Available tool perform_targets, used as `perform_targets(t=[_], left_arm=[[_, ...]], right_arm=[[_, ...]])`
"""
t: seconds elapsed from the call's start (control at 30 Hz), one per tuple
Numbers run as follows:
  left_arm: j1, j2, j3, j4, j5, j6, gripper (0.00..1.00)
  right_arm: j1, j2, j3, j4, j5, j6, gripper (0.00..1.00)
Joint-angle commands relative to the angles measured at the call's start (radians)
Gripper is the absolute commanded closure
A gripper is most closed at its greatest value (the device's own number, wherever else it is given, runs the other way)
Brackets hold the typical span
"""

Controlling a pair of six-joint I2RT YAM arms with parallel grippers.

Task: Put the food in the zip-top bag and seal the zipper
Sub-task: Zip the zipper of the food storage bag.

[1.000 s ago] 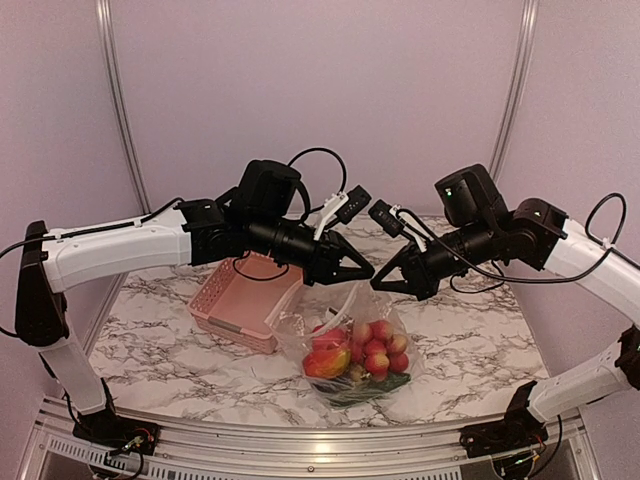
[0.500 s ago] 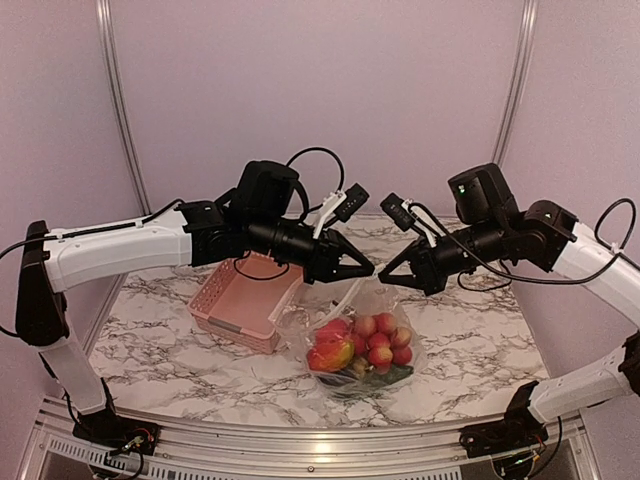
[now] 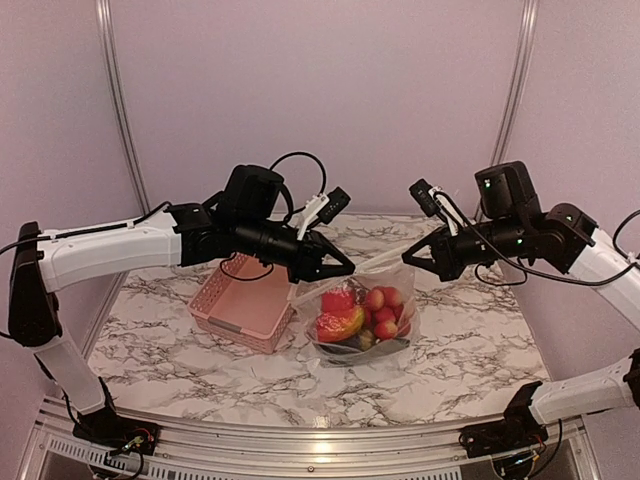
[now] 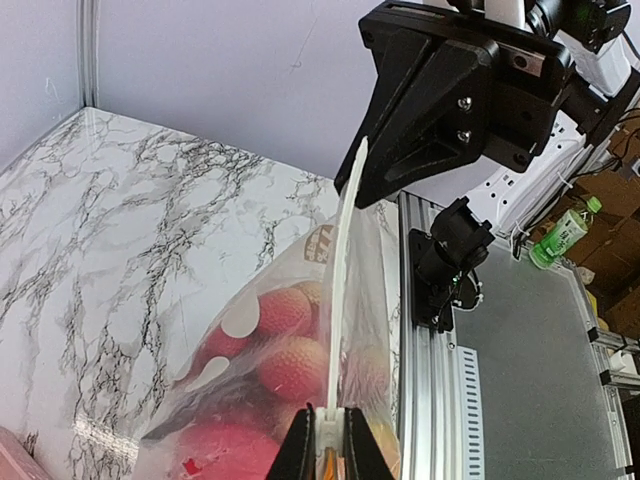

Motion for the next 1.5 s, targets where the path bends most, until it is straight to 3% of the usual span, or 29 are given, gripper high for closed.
perform_targets(t=[0.0, 0.37, 0.87, 1.47], left_arm=[[0.021, -0.053, -0.045, -0.123, -0.033, 0.045, 0.97], [0.025, -0.071, -0.107, -0.196, -0.062, 0.108, 0.96], [0.038, -0.091, -0.156, -0.297, -0.112, 0.163, 0.94], [0.096, -0.039, -0.156, -0.287, -0.057, 0.156, 0.91]], right_arm=[[-0.059, -0.056, 0.013, 0.024, 0.146, 0.009, 1.00], [-0.174, -0.067, -0.024, 0.016, 0.211, 0.014, 1.00], [-0.178, -0.060, -0.054, 0.013, 0.318, 0.004, 1.00], [-0.180, -0.069, -0.075, 0.047, 0.388, -0.005, 1.00]])
